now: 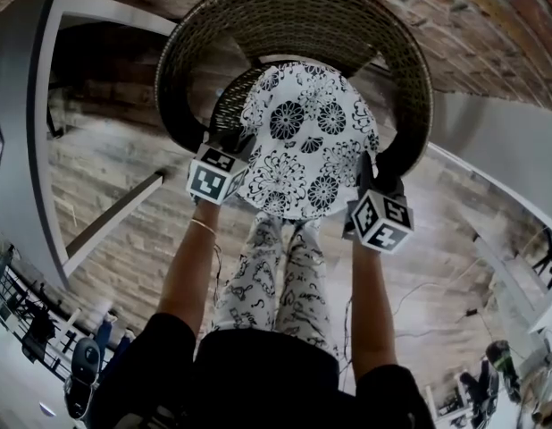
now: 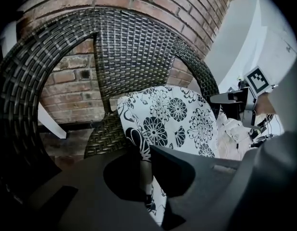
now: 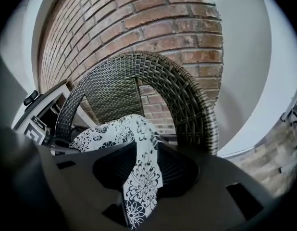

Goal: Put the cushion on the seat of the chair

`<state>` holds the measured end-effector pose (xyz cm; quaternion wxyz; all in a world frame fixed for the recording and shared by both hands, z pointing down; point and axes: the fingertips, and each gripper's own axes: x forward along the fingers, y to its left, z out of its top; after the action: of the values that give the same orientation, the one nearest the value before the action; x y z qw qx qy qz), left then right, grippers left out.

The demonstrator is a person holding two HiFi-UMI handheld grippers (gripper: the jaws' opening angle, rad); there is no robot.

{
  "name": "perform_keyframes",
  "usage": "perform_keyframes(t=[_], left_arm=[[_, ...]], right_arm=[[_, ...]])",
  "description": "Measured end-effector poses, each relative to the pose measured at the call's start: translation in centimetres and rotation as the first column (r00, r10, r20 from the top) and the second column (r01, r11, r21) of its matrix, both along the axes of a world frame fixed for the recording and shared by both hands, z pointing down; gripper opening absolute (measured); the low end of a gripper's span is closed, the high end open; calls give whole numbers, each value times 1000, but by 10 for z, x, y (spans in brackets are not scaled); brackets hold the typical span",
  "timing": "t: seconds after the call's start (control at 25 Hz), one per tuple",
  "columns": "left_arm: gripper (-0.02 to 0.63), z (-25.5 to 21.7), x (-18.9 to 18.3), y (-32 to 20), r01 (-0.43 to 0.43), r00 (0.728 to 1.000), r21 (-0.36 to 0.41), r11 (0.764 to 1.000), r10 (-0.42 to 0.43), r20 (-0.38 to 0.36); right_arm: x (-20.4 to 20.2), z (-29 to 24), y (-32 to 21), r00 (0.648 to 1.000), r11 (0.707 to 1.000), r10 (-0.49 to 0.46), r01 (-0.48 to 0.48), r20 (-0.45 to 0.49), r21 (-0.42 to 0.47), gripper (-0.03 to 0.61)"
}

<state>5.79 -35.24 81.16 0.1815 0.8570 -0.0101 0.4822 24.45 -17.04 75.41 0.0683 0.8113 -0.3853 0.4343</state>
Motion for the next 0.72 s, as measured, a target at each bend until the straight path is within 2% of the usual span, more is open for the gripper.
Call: perform_keyframes(t=[0.32,0.72], left_arm=[[11,4,-2,-3,8,1000,19,1000,-8,-3],[11,12,-21,-20,64,998,49,997,-64,15]], right_arm=[[-16,-10,2,999,999,-1,-1,34,51,130],[-25,-12,-1,998,997,-13,10,55,70,130]])
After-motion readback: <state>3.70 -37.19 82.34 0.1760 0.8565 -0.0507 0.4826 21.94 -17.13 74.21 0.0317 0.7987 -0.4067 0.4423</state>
